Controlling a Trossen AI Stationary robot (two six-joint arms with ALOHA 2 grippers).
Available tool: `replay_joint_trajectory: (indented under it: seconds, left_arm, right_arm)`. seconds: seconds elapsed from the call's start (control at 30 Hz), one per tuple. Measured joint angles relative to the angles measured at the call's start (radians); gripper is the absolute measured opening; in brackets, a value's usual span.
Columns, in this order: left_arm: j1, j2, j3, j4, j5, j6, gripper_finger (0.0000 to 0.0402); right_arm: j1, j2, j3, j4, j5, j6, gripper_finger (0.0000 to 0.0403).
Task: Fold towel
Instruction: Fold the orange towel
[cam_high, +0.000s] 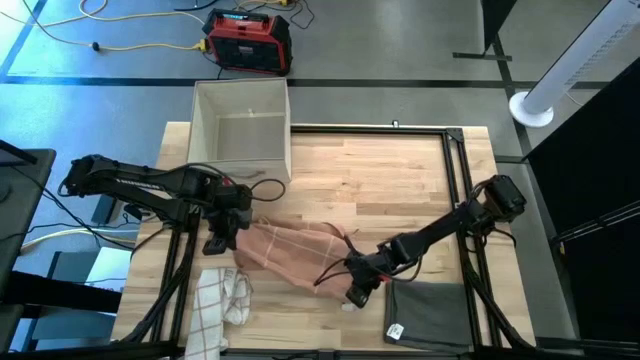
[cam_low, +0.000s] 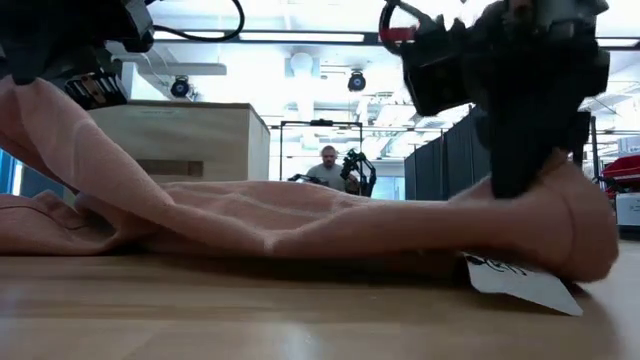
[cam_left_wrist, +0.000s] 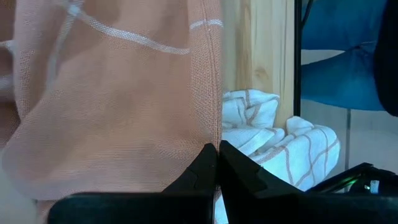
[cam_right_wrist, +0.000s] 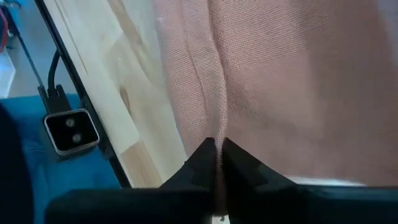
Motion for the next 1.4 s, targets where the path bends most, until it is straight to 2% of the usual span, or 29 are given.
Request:
replay_joint_trajectory:
  seconds: [0.23, 0.47, 0.57, 0.67, 0.83, 1.2, 1.4]
  left_arm:
    - [0.026, 0.0, 0.008, 0.037, -0.04, -0.019, 0.0]
    - [0.07, 0.0, 0.01, 0.32, -0.163, -0.03, 0.0]
    - [0.074, 0.003, 0.01, 0.385, -0.134, -0.03, 0.0]
    - [0.072, 0.02, 0.01, 0.362, -0.075, -0.014, 0.0]
    - [0.069, 0.063, 0.009, 0.295, -0.078, -0.018, 0.0004]
    - [0.065, 0.201, 0.009, 0.311, -0.127, -0.084, 0.0066]
    - [0.066, 0.244, 0.007, 0.287, -0.16, -0.066, 0.0123]
  right_arm:
    - [-0.042, -0.185, 0.0, -0.221, 0.047, -0.051, 0.0001]
    - [-0.077, -0.447, 0.001, -0.499, 0.223, -0.116, 0.0001]
    - [-0.073, -0.505, 0.001, -0.555, 0.226, -0.149, 0.0]
    - [-0.058, -0.522, 0.001, -0.612, 0.189, -0.179, 0.0]
    - [-0.043, -0.518, -0.003, -0.654, 0.21, -0.215, 0.0]
    - [-0.066, -0.517, -0.005, -0.646, 0.272, -0.275, 0.0]
    - [-0.067, -0.517, -0.005, -0.644, 0.272, -0.266, 0.0]
